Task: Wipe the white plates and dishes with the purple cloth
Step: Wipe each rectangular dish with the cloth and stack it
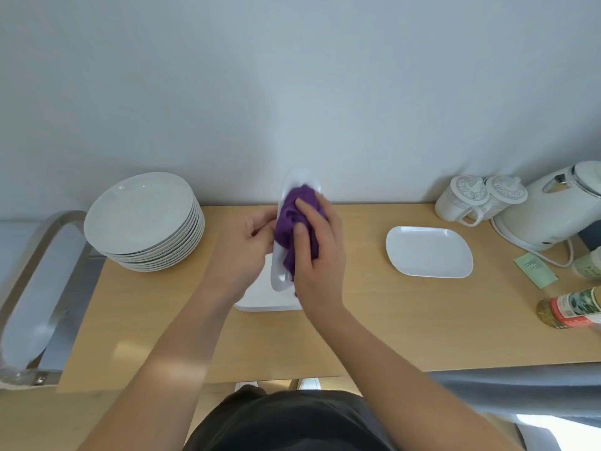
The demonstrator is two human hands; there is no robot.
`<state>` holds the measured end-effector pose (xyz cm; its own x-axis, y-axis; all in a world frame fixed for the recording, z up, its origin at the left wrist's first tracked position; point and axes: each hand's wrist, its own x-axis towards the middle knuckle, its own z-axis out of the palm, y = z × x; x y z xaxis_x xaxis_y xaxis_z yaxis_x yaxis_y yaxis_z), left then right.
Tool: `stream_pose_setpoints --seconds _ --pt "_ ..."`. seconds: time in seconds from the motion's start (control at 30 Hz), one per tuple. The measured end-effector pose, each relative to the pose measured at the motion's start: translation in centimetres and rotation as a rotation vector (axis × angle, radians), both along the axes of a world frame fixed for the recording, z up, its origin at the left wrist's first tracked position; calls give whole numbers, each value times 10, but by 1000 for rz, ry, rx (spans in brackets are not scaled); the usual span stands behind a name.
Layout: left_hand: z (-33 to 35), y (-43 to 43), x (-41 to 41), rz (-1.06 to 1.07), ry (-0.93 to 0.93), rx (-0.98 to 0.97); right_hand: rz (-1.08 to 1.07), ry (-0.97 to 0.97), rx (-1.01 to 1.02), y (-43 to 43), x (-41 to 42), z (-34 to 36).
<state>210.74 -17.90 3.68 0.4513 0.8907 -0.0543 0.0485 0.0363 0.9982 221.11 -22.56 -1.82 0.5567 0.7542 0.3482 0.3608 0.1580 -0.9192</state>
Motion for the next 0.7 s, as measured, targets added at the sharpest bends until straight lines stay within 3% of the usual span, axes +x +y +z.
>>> stream_pose_setpoints --seconds 0.27,0.47,0.6,0.7 --pt "-8 -7 -4 15 112 51 -56 175 -134 55 37 25" --pt "-4 15 -5 162 -119 -167 60 -158 -17 28 5 -2" --pt "-4 30 -12 258 -67 -176 191 -217 -72 -20 -8 -61" --pt "-3 34 -10 233 -36 -150 210 -157 -110 -31 -11 -69"
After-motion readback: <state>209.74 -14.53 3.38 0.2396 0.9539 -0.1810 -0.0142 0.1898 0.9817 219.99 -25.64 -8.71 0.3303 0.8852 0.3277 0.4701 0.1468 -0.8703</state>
